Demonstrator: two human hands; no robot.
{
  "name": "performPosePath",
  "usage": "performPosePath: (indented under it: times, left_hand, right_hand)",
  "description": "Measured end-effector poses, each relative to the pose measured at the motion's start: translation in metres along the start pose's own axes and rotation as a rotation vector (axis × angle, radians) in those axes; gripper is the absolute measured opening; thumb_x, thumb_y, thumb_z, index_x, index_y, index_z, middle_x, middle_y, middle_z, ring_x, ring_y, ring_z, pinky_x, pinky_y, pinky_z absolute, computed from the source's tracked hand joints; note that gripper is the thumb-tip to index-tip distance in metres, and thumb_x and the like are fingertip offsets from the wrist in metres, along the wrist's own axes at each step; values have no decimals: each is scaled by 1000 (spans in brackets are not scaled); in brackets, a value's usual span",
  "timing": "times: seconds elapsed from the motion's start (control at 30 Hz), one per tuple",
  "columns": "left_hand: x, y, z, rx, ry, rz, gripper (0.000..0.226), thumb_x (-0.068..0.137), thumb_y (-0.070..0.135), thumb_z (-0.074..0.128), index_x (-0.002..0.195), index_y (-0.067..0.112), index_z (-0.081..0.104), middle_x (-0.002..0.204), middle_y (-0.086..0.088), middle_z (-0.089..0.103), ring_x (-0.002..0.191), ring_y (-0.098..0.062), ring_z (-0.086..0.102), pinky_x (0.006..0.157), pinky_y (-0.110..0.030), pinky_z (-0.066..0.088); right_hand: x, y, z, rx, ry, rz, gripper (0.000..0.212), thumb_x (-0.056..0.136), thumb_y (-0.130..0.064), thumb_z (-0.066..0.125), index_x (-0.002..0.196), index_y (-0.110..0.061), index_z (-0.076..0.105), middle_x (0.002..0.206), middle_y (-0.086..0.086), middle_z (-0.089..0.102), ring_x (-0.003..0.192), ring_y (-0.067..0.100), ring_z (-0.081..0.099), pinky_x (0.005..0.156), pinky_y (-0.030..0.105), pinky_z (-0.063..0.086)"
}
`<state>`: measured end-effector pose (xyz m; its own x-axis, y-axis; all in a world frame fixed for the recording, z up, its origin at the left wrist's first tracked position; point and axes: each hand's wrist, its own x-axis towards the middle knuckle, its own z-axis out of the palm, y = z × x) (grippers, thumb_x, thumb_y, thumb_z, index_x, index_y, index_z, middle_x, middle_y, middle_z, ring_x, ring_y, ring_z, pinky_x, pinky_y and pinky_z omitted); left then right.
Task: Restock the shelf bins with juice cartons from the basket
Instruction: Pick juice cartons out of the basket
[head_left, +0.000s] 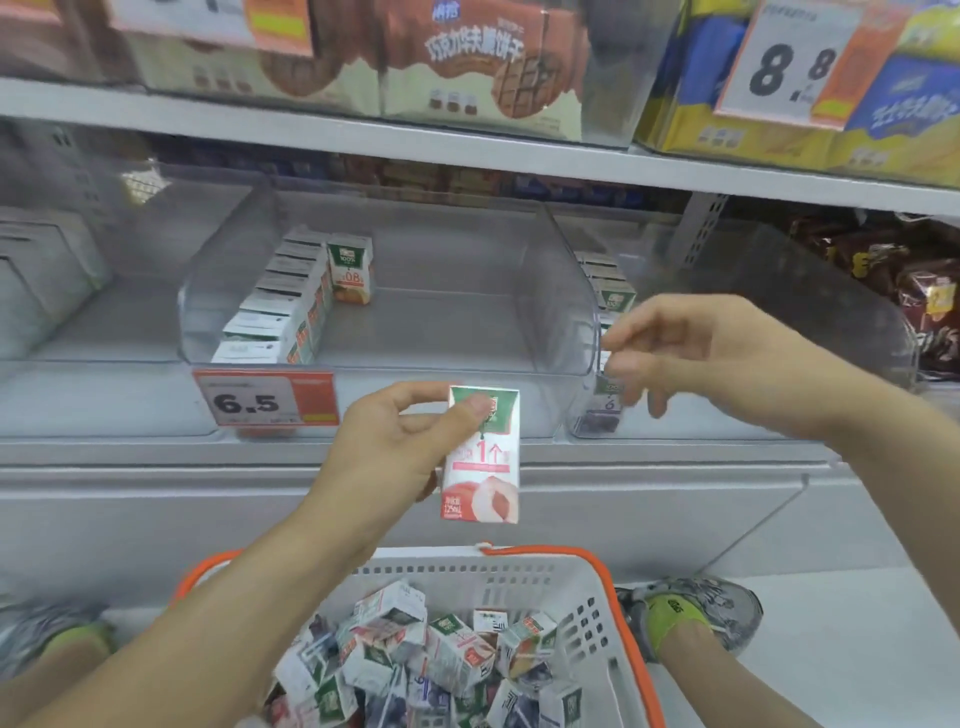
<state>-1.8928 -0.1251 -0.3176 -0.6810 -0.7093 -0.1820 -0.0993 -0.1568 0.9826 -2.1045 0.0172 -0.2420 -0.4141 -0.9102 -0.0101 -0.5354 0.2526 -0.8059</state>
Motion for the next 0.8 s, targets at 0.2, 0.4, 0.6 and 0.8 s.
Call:
performPosePath:
  times: [0.2,0.4,0.6,0.8]
  left_hand:
    - [-11,6,-26,275,-49,121,50,73,36,81,113,24,54,74,-2,77,64,-10,72,56,-18,46]
    - [-23,14,-82,315,5,212,61,60,48,79,112,24,56,78,-7,76,67,-21,73,60,-32,54]
    - [-42,28,-167,403,235,384,48,67,55,71,105,28,61,80,7,76,58,-2,63,53,-14,44]
    - [-25,-1,-297,466,818,379,23,96,37,58,111,21,65,112,2,66,99,-16,59,83,-19,42]
  right_hand:
    - [-1,-16,78,-25,-302,15,47,79,-35,76,119,-23,56,105,1,66,81,23,71,72,36,61]
    - [26,-40,135,309,-360,-3,40,79,-9,78,112,0,57,108,21,66,79,33,73,71,39,59]
    - [60,-102,207,515,-277,-89,37,76,-1,78,107,2,58,106,27,64,85,37,73,76,47,62]
    - [107,-177,273,304,55,-321,33,74,-4,83,93,-12,58,99,11,70,78,21,74,72,49,60]
